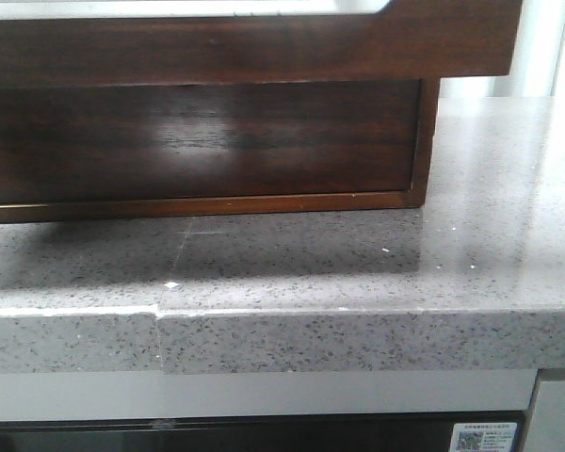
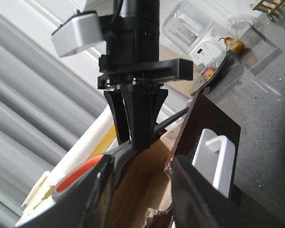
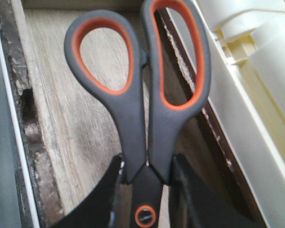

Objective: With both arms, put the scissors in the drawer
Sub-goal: 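Lower the scissors into the drawer and open the right gripper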

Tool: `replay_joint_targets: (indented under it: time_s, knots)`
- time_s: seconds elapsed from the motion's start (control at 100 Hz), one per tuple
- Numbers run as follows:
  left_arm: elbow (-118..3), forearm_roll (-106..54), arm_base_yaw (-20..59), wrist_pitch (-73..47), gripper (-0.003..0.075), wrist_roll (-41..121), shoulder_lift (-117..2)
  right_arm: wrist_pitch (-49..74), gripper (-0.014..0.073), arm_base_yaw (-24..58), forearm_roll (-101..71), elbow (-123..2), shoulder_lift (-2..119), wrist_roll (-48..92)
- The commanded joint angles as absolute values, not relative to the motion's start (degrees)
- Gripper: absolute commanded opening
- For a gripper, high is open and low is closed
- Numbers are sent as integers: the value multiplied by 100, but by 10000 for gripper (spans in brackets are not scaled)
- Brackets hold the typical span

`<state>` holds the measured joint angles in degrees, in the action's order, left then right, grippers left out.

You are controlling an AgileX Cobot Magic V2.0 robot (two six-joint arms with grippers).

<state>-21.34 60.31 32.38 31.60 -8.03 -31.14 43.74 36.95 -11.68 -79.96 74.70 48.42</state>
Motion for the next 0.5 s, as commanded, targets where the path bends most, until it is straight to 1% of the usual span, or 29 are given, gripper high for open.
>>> replay_joint_targets:
  time_s: [0.0, 0.25, 0.49]
  knots:
    - [-2292, 5744, 3269, 3342, 272, -880, -3132, 3921, -62, 3696, -1155, -8192, 7381, 4941]
    - [-2292, 5744, 3269, 3333, 272, -880, -3132, 3895, -62, 3913, -1109, -8192, 7526, 5527]
    - [-2292, 5744, 3269, 3264, 272, -880, -3132, 3830, -62, 3963, -755, -8192, 7773, 5571]
